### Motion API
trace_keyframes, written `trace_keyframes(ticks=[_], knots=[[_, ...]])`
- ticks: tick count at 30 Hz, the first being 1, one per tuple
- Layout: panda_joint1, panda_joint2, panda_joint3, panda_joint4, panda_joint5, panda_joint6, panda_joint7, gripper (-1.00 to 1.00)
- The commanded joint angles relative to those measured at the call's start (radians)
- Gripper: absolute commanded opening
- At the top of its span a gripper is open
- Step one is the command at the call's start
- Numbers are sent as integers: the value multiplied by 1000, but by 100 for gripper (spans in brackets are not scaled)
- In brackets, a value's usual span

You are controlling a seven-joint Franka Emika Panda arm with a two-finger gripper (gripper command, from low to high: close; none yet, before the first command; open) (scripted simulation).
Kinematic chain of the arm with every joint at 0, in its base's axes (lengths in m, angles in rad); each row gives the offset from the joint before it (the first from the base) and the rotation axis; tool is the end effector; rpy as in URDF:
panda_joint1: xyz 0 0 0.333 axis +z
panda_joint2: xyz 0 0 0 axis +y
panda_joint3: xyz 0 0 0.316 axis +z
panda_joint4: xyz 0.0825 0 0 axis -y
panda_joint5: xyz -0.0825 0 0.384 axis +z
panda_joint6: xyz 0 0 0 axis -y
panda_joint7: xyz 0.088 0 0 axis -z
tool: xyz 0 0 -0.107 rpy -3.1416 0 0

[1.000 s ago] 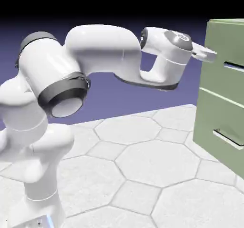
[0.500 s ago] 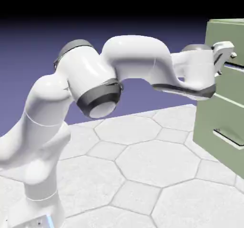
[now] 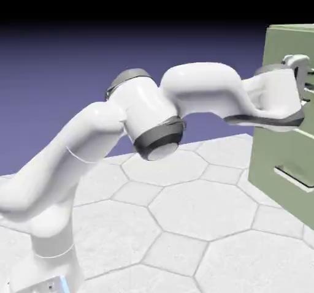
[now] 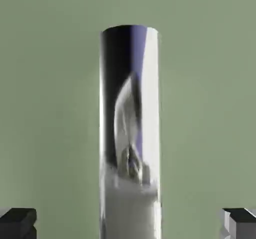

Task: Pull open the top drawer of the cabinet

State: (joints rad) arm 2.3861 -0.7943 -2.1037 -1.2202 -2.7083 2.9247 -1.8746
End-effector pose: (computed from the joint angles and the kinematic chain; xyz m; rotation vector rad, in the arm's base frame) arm 0.7322 -0.0201 0.5101 -0.6146 1.4819 -0.6132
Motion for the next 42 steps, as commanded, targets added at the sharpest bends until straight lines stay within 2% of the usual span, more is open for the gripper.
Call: trace_keyframes(ticks=[1, 12, 20, 27, 35, 39, 42], knots=[[-26, 16, 17, -36, -15, -11, 20, -100], [-372, 209, 256, -430, -135, -116, 243, -100], [-662, 299, 491, -638, -177, -154, 353, -100], [-916, 295, 721, -786, -176, -181, 359, -100], [-1206, 195, 988, -983, -134, -214, 279, -100], [-1342, 270, 1099, -1002, -189, -189, 426, -100], [-1451, 204, 1196, -1086, -164, -192, 385, -100]])
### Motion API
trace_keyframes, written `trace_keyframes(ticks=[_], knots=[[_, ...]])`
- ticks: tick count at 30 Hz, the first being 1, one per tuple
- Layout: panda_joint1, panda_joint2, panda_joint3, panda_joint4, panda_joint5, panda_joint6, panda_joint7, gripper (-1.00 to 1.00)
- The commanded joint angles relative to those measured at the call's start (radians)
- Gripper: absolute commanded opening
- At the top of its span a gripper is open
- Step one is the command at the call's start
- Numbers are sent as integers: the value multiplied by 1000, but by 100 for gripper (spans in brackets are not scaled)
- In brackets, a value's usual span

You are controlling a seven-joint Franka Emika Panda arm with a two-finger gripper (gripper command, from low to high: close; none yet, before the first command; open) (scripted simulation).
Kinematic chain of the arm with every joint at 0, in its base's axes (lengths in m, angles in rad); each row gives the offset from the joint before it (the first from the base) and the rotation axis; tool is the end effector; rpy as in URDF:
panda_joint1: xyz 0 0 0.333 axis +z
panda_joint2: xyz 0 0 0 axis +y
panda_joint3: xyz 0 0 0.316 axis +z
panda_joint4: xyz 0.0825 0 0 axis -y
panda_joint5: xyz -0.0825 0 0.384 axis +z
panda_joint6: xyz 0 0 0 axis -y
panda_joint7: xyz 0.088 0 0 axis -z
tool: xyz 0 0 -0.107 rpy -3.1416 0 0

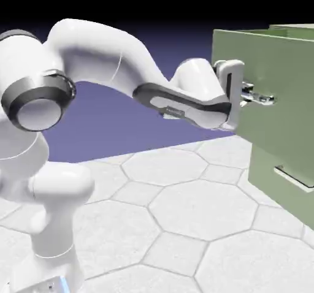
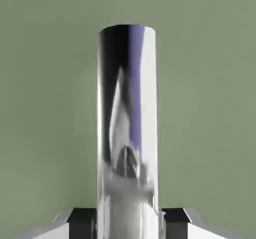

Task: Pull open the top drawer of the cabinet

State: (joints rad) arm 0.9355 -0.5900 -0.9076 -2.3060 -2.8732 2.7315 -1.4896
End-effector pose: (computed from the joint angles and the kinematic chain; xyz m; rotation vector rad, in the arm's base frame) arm 0.4639 -0.0201 0.5102 -0.6147 1.4810 -0.6137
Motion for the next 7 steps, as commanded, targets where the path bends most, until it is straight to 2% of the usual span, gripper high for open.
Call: trace_keyframes(ticks=[1, 3, 4, 7], knots=[[-37, -30, 31, -33, 13, 0, -21, -100], [-101, -84, 85, -92, 37, 2, -56, -100], [-101, -84, 85, -92, 37, 2, -56, 100], [-174, -151, 140, -158, 65, 14, -92, 100]])
